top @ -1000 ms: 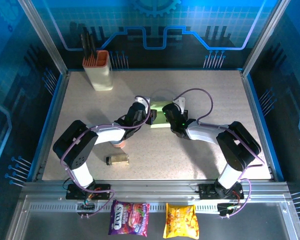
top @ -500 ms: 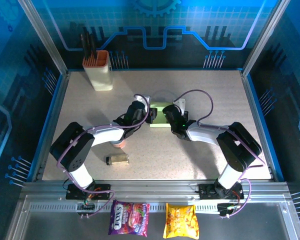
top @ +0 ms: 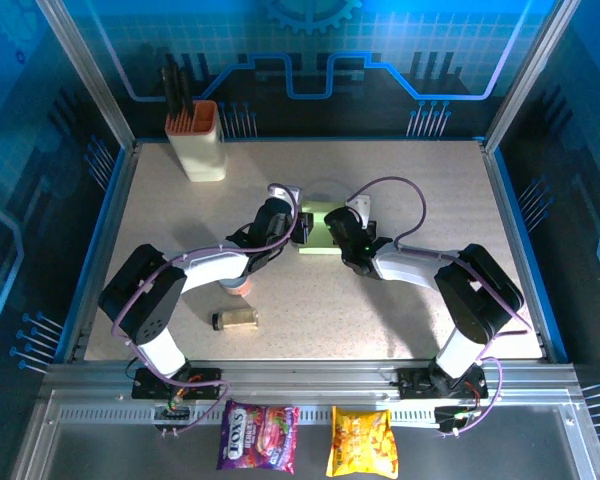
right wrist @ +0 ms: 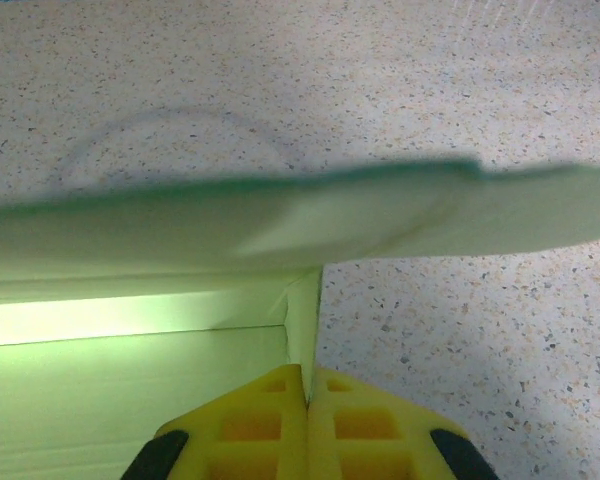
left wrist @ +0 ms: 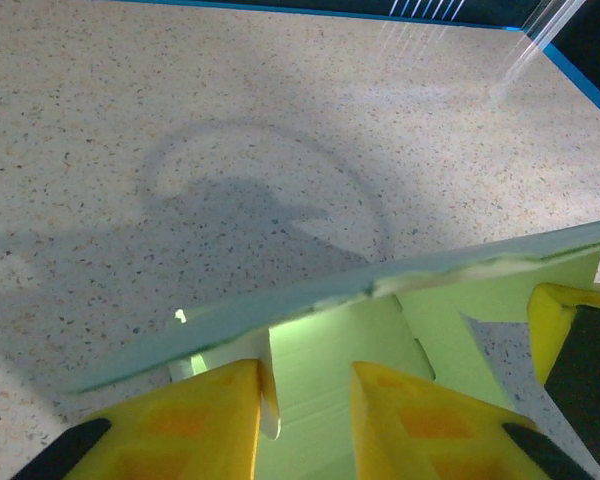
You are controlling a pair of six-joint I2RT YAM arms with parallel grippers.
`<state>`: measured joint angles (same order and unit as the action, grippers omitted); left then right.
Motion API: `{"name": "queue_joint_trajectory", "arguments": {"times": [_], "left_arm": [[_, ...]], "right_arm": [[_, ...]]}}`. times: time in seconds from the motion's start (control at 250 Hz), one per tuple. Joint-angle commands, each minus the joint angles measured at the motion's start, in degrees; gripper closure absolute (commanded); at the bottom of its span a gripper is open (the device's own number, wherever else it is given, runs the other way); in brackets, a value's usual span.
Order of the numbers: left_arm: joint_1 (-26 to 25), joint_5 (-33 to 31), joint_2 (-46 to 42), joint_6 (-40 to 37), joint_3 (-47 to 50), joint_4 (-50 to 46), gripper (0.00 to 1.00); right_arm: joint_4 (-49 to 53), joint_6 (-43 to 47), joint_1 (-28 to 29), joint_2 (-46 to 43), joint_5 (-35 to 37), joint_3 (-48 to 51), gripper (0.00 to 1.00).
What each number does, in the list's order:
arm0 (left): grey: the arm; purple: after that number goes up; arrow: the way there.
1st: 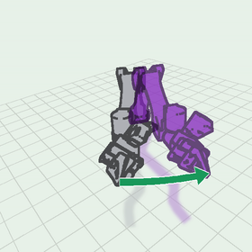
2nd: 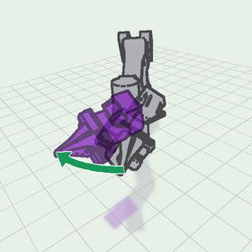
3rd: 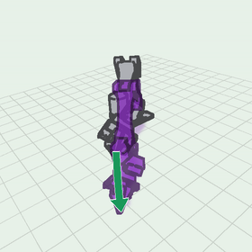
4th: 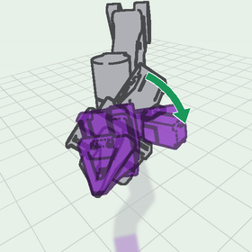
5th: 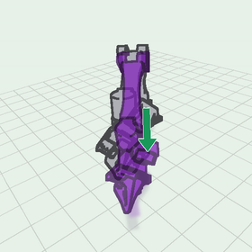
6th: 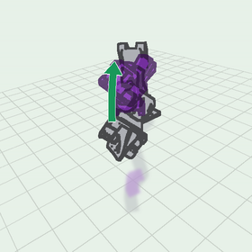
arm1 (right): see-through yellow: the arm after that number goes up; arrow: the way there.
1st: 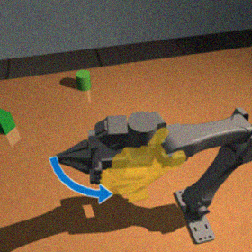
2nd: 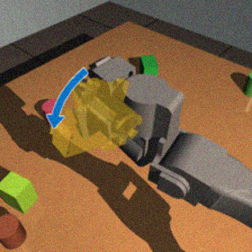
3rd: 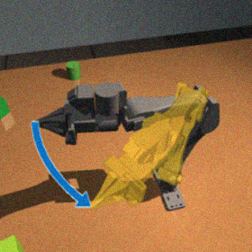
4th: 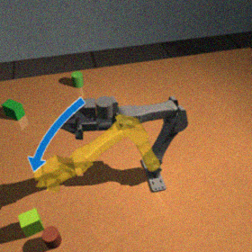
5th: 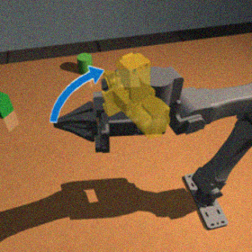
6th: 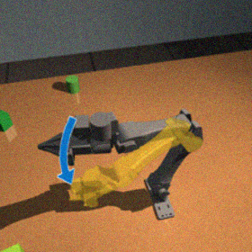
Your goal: Fold the paper box
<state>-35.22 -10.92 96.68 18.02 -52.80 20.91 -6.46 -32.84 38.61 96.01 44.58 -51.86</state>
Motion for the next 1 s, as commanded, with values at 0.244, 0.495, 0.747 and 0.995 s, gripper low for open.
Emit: {"name": "queue_joint_trajectory", "arguments": {"times": [0.244,0.495,0.747,0.995], "left_arm": [[-0.7,2.1,-0.6,-0.5,3.5,0.8,0.67],[-0.7,3.8,-1.0,0.9,5.6,2.4,0.68],[-0.7,1.7,-5.6,0.5,7.5,0.6,0.64],[-0.6,-1.4,-17.3,-1.3,9.7,-6.0,0.58]], "right_arm": [[-0.3,-0.6,0.9,-0.8,0.3,3.4,1.00],[-0.9,-1.3,1.4,-0.5,0.1,4.9,1.00],[-1.0,-1.8,1.6,0.0,0.2,5.4,1.00],[-1.2,-1.2,1.6,0.5,0.2,5.3,1.00]]}}
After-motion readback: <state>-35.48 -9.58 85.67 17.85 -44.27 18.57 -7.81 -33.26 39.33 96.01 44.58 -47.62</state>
